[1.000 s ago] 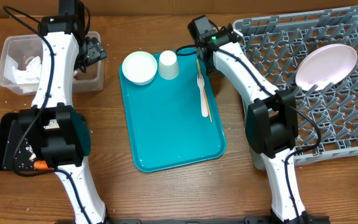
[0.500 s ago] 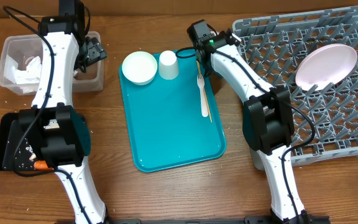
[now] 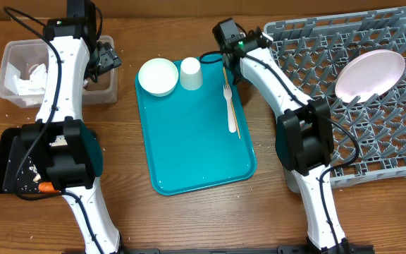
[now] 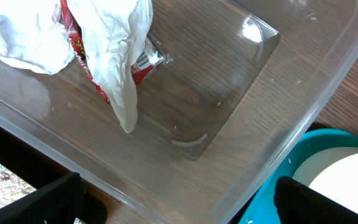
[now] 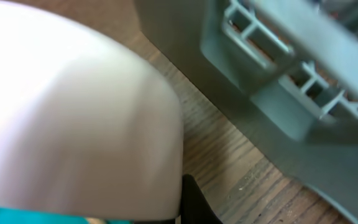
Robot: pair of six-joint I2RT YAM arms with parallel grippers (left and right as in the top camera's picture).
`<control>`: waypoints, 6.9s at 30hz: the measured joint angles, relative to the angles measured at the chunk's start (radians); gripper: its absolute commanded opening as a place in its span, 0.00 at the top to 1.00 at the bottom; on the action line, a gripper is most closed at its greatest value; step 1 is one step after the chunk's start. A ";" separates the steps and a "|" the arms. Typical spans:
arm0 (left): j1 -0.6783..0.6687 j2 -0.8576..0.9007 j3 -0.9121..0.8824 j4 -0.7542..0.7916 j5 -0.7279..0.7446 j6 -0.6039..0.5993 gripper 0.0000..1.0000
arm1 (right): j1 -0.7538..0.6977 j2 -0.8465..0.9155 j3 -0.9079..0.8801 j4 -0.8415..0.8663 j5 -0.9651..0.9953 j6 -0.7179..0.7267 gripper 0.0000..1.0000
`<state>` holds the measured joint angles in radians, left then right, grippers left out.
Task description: Sort waste into correct bins and load items into the dishwasher rack
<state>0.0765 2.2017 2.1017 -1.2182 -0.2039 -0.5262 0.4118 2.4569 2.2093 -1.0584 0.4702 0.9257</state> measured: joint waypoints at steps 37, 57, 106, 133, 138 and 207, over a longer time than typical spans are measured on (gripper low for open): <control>0.000 0.000 0.000 0.000 0.000 0.000 0.00 | -0.213 -0.367 -0.200 0.059 0.523 -0.531 0.96; 0.000 0.000 0.000 0.000 0.000 0.000 0.00 | -0.212 -0.367 -0.496 0.331 0.584 -0.542 0.96; 0.000 0.000 0.000 0.000 0.000 0.000 0.00 | -0.249 -0.410 -0.139 -0.089 -0.153 -0.533 0.82; 0.000 0.000 0.000 0.000 0.000 0.000 0.00 | -0.306 -0.279 -0.140 -0.218 -0.230 -0.517 0.96; 0.000 0.000 0.000 0.000 0.000 0.000 0.00 | -0.306 -0.282 -0.140 -0.128 -0.230 -0.500 0.96; 0.000 0.000 0.000 0.000 0.000 0.000 0.00 | -0.340 -0.399 -0.139 -0.222 -0.649 -0.535 0.38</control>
<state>0.0765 2.2017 2.1017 -1.2182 -0.2043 -0.5262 0.0723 2.0575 2.0701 -1.2800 -0.1791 0.3908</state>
